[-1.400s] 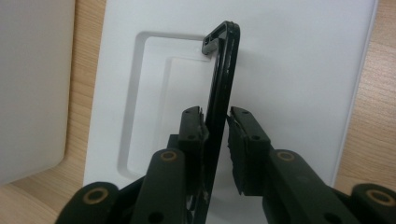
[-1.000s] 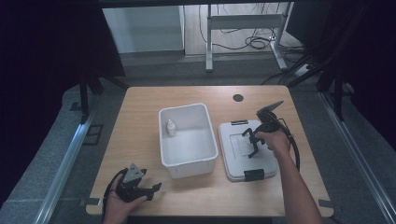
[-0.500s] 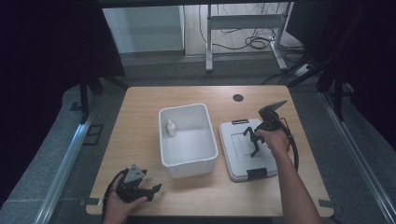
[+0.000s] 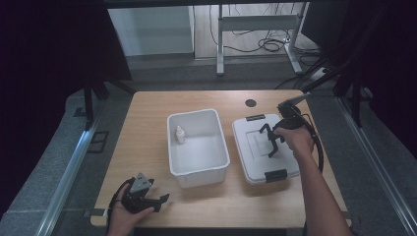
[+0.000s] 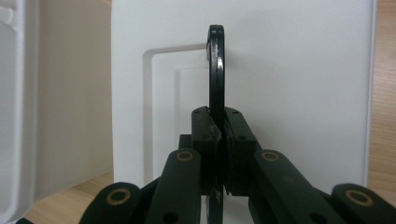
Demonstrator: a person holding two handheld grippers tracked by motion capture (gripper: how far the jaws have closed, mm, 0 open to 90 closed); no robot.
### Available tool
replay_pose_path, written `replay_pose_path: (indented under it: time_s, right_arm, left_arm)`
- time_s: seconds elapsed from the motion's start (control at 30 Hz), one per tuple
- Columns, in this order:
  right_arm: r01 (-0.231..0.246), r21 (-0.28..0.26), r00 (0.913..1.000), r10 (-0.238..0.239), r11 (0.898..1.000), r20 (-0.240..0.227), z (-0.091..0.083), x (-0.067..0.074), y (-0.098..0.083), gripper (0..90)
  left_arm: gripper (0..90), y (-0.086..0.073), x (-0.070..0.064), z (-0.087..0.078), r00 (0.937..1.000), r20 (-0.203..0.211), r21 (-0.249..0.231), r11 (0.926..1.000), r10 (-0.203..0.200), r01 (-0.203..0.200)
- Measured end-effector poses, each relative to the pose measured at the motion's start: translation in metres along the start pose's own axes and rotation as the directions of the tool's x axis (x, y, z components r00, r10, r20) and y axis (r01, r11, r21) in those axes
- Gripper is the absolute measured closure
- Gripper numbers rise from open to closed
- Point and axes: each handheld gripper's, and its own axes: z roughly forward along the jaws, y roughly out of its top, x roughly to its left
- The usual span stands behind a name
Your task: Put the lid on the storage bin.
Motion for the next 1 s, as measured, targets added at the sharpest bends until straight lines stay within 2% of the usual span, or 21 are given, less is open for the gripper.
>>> replay_pose_path:
  time_s: [0.17,0.2,0.27,0.37,0.57,0.83,1.0]
  right_arm:
    - [-0.004,-0.027,1.0000,0.004,1.000,0.003,-0.027,0.008,0.006,85.5]
    - [-0.004,-0.027,1.0000,0.004,1.000,0.003,-0.027,0.008,0.006,85.5]
    - [0.001,-0.048,1.0000,-0.001,0.999,0.000,-0.040,0.015,0.009,85.5]
    - [0.001,-0.052,1.0000,-0.001,0.999,-0.007,-0.048,0.020,0.011,85.5]
    - [-0.020,-0.057,0.9989,0.017,0.998,-0.043,-0.055,0.026,0.017,85.5]
    - [-0.027,-0.068,0.9984,0.024,0.997,-0.051,-0.063,0.036,0.022,85.5]
    - [-0.031,-0.081,0.9981,0.026,0.996,-0.056,-0.070,0.042,0.024,85.5]
  left_arm:
    - [19.0,0.000,-0.001,0.001,1.0000,-0.002,0.005,1.0000,0.005,-0.005]
    - [19.0,0.000,-0.001,0.001,1.0000,-0.002,0.005,1.0000,0.005,-0.005]
    - [19.0,0.000,-0.001,0.001,1.0000,-0.002,0.006,1.0000,0.005,-0.005]
    - [19.0,0.000,-0.001,0.001,1.0000,-0.001,0.006,1.0000,0.005,-0.005]
    - [19.0,0.000,-0.001,0.001,1.0000,0.001,0.005,1.0000,0.002,-0.002]
    - [19.1,0.001,-0.001,-0.001,1.0000,0.008,-0.008,1.0000,-0.004,0.004]
    - [19.1,0.002,-0.003,0.000,1.0000,0.001,-0.004,1.0000,0.007,-0.007]
